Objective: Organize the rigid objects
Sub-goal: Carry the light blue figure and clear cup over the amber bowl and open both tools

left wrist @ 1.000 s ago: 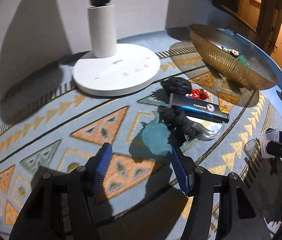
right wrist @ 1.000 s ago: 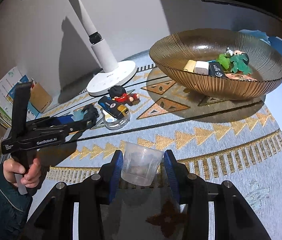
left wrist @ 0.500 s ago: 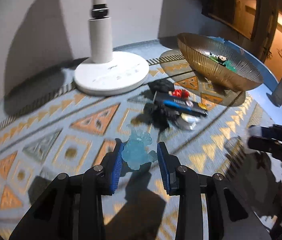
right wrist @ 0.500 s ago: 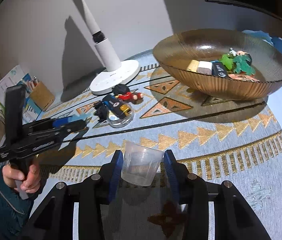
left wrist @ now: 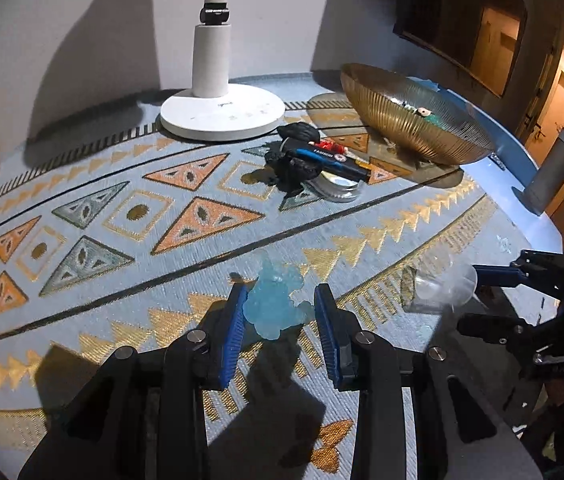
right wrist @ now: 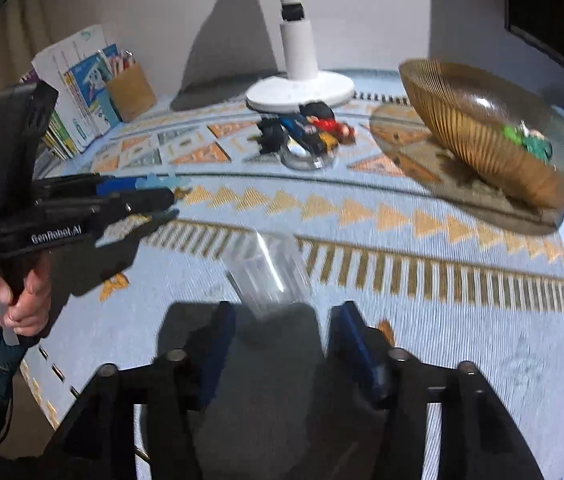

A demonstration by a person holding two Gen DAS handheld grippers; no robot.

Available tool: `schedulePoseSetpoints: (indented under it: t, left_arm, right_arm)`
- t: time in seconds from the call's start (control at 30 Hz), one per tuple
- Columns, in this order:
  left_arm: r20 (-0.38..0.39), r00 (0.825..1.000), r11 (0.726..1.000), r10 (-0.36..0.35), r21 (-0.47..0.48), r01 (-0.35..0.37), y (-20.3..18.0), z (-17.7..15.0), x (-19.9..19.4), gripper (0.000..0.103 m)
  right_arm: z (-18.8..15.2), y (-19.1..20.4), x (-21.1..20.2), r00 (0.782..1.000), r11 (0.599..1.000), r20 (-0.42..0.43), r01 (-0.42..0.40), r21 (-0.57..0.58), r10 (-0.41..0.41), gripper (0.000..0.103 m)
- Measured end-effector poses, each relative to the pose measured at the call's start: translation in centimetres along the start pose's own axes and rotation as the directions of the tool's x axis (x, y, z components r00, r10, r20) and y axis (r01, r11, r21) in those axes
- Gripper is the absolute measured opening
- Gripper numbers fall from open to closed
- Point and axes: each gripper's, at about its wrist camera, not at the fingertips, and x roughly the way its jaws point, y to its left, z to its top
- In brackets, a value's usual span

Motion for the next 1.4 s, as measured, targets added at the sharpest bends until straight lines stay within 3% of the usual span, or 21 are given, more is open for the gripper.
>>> schedulePoseSetpoints:
  t: [0.2, 0.33, 0.37, 0.43, 0.67, 0.8, 0.93, 1.0, 1.07, 1.17, 1.27, 1.4]
  left_arm:
    - [0.014, 1.000, 1.000, -0.010, -0.015, 0.010, 0.1, -0.2, -0.3, 0.031]
    - [0.019, 1.000, 1.000, -0.016, -0.015, 0.016, 0.1, -0.2, -0.5, 0.031]
    - [0.018, 1.000, 1.000, -0.013, -0.012, 0.013, 0.0, -0.2, -0.4, 0.031]
    - [0.017, 1.000, 1.000, -0.005, -0.003, 0.005, -0.2, -0.2, -0.4, 0.031]
    - [0.079, 0.996, 0.999, -0.034, 0.004, 0.034, -2.3, 2.5, -2.2, 0.031]
    - [0.193, 0.977, 0.995, -0.090, 0.051, 0.082, -6.4, 7.2, -4.7, 0.031]
    - [0.336, 0.930, 0.989, -0.147, 0.080, 0.128, -10.6, 13.1, -6.3, 0.031]
    - [0.360, 0.917, 0.984, -0.174, 0.092, 0.151, -12.6, 16.1, -6.0, 0.031]
    - [0.353, 0.914, 0.980, -0.199, 0.096, 0.176, -14.2, 18.8, -4.7, 0.031]
    - [0.310, 0.931, 0.981, -0.191, 0.092, 0.171, -15.8, 20.8, -1.4, 0.031]
    - [0.220, 0.961, 0.985, -0.168, 0.070, 0.156, -16.7, 21.5, 3.8, 0.031]
    - [0.127, 0.978, 0.986, -0.169, 0.038, 0.165, -17.2, 20.4, 8.4, 0.031]
  right_arm:
    - [0.8, 1.0, 0.3, 1.000, 1.000, -0.005, -0.004, -0.012, 0.004, 0.061]
    - [2.5, 1.7, 1.6, 0.998, 0.998, -0.019, 0.054, -0.035, -0.055, 0.061]
    - [2.7, 1.7, 1.8, 0.998, 0.998, -0.015, 0.055, -0.042, -0.055, 0.056]
    - [3.0, 1.8, 2.2, 0.999, 0.997, -0.016, 0.038, -0.060, -0.039, 0.036]
    - [3.5, -0.2, -1.5, 0.996, 0.998, 0.090, -0.004, 0.055, -0.001, 0.036]
    - [5.4, -4.1, -6.9, 0.970, 0.986, 0.220, 0.071, 0.149, -0.103, 0.036]
    - [8.2, -10.8, -12.4, 0.923, 0.941, 0.315, 0.116, 0.317, -0.220, 0.036]
    - [9.4, -14.1, -14.8, 0.896, 0.909, 0.347, 0.130, 0.395, -0.279, 0.036]
    - [10.5, -16.5, -16.3, 0.874, 0.886, 0.360, 0.150, 0.438, -0.326, 0.036]
    - [11.8, -19.2, -16.6, 0.866, 0.861, 0.338, 0.182, 0.474, -0.369, 0.036]
    - [12.4, -21.7, -14.4, 0.893, 0.845, 0.266, 0.194, 0.499, -0.362, 0.036]
    - [11.8, -23.5, -10.4, 0.926, 0.839, 0.185, 0.198, 0.506, -0.330, 0.036]
